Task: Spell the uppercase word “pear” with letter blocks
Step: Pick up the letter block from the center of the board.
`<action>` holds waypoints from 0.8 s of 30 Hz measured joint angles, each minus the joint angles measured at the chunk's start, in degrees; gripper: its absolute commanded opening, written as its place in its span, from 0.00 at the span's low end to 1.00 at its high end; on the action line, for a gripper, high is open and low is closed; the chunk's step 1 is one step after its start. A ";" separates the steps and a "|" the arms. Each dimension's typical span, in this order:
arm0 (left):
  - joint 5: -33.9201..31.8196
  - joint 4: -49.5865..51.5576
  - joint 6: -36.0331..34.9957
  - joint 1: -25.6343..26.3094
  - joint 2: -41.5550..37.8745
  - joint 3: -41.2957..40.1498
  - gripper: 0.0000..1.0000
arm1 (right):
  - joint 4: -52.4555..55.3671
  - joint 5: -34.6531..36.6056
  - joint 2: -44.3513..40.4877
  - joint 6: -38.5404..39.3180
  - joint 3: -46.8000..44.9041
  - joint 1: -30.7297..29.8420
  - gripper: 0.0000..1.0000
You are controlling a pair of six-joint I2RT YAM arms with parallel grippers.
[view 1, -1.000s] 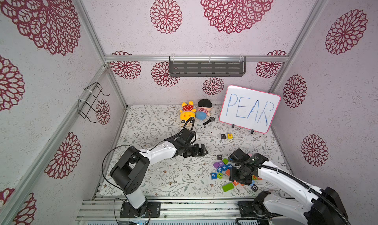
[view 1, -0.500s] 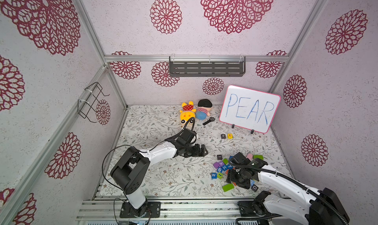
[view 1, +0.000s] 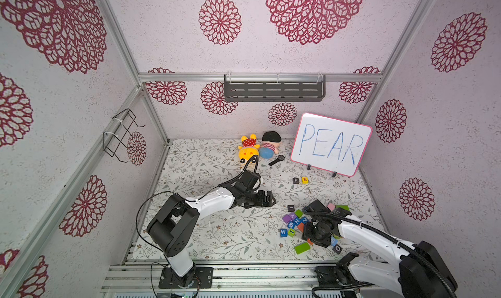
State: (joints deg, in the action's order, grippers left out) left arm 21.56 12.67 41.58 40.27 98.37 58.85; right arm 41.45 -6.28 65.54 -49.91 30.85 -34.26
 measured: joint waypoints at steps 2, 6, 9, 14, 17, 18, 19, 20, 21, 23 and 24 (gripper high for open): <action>0.00 -0.04 0.00 0.00 0.00 -0.04 0.98 | -0.48 0.09 1.05 0.44 0.24 0.00 0.49; -0.02 -0.42 0.02 0.00 0.02 -0.52 0.98 | -1.29 0.50 2.71 1.11 1.49 0.00 0.43; -0.04 -0.44 0.04 0.00 0.02 -0.74 0.98 | -1.33 1.42 4.04 2.01 2.78 -0.02 0.39; -0.07 -1.11 0.07 0.00 0.02 -0.74 0.98 | -0.46 3.28 4.39 2.82 3.41 -0.42 0.40; -0.07 -1.33 0.15 0.00 0.02 -0.74 0.98 | 0.39 3.69 4.28 2.91 3.30 -0.96 0.44; -0.04 -1.38 0.22 0.00 0.04 -0.74 0.98 | 0.57 3.74 4.20 3.10 3.23 -1.20 0.45; -0.07 -1.44 0.31 0.00 0.04 -0.76 0.98 | 0.76 3.74 4.07 3.23 3.19 -1.51 0.46; -0.04 -1.62 0.44 -0.02 0.04 -0.87 0.98 | 0.83 3.74 3.98 3.23 3.19 -1.81 0.47; -0.04 -1.90 0.52 -0.02 0.04 -1.14 0.98 | 0.81 3.74 3.89 3.28 3.15 -2.08 0.47; -0.04 -2.51 0.94 0.00 0.04 -2.05 0.98 | 0.55 3.74 3.80 3.28 2.84 -2.49 0.47; -0.07 -2.64 1.20 0.00 0.02 -2.58 0.98 | 0.42 3.74 3.80 3.28 2.62 -2.60 0.47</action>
State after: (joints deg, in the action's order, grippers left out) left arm 21.50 10.02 42.78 40.27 98.39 56.27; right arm 41.87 -2.55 69.34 -46.63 33.47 -36.86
